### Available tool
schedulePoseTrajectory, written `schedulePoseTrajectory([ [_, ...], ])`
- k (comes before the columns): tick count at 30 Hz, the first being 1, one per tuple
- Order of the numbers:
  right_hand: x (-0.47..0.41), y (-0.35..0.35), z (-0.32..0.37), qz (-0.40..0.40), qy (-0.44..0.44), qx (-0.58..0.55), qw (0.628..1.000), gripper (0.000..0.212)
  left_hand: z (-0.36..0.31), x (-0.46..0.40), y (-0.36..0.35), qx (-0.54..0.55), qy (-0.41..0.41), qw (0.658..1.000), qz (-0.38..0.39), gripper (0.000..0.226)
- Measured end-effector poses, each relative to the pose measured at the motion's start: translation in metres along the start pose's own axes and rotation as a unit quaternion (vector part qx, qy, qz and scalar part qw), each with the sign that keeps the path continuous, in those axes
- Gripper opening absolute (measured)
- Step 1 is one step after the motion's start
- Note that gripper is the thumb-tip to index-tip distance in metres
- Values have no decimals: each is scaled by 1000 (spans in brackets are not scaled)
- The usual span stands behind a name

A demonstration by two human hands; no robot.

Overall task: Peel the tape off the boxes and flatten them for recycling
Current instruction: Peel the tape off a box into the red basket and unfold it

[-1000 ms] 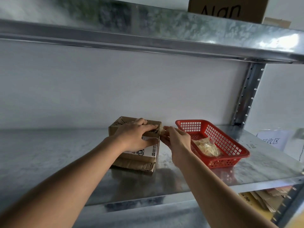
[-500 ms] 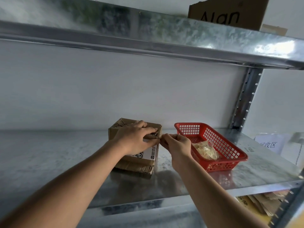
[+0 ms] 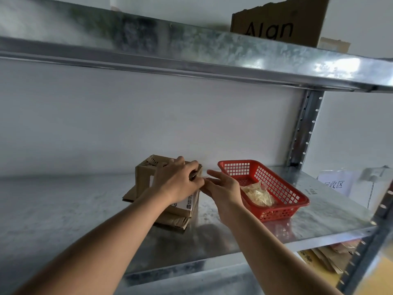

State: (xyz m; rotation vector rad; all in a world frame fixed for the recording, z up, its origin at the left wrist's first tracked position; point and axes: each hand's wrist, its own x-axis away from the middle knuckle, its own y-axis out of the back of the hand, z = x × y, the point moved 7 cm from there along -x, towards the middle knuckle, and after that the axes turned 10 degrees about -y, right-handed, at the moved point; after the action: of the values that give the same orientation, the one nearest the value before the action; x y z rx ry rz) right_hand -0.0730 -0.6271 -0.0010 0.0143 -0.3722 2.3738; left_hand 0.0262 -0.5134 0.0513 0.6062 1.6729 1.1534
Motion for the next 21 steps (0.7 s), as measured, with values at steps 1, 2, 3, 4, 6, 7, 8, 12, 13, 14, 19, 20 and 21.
schedulePoseTrajectory([
  [1, 0, -2, 1, 2, 4, 24, 1000, 30, 2, -1, 0, 15, -10, 1000, 0, 33],
  [2, -1, -2, 2, -2, 7, 47, 999, 27, 4, -3, 0, 28, -22, 999, 2, 28],
  [3, -1, -3, 3, -6, 11, 67, 998, 24, 6, -3, 0, 37, -33, 999, 3, 24],
  [4, -2, -3, 4, -8, 13, 81, 997, 26, 8, -3, -1, 42, -42, 998, 5, 25],
  [6, -3, -3, 6, -6, 2, 90, 996, 33, 12, -2, -3, 46, -51, 998, 6, 33],
  [7, -4, -3, 7, -7, -7, 90, 996, 37, 14, -1, -4, 46, -51, 998, 5, 36],
  [8, -4, -1, 7, -12, -14, 92, 996, 40, 15, -1, -4, 45, -51, 998, 4, 38],
  [12, -1, 4, 9, -24, -1, 133, 991, 44, 18, -3, -7, 28, -53, 998, 5, 32],
  [13, 1, 3, 9, -18, 8, 140, 990, 44, 19, -3, -7, 23, -54, 998, 3, 27],
  [14, 4, 2, 8, -11, 16, 143, 990, 44, 19, -4, -7, 20, -53, 998, 3, 24],
  [19, 12, 17, 31, -34, 81, 74, 993, 52, 20, -4, -9, 1, -49, 999, 17, 32],
  [20, 14, 21, 40, -45, 110, 90, 989, 49, 19, -4, -9, -3, -46, 999, 20, 35],
  [21, 17, 23, 48, -54, 137, 113, 983, 42, 18, -4, -10, -4, -43, 999, 20, 37],
])
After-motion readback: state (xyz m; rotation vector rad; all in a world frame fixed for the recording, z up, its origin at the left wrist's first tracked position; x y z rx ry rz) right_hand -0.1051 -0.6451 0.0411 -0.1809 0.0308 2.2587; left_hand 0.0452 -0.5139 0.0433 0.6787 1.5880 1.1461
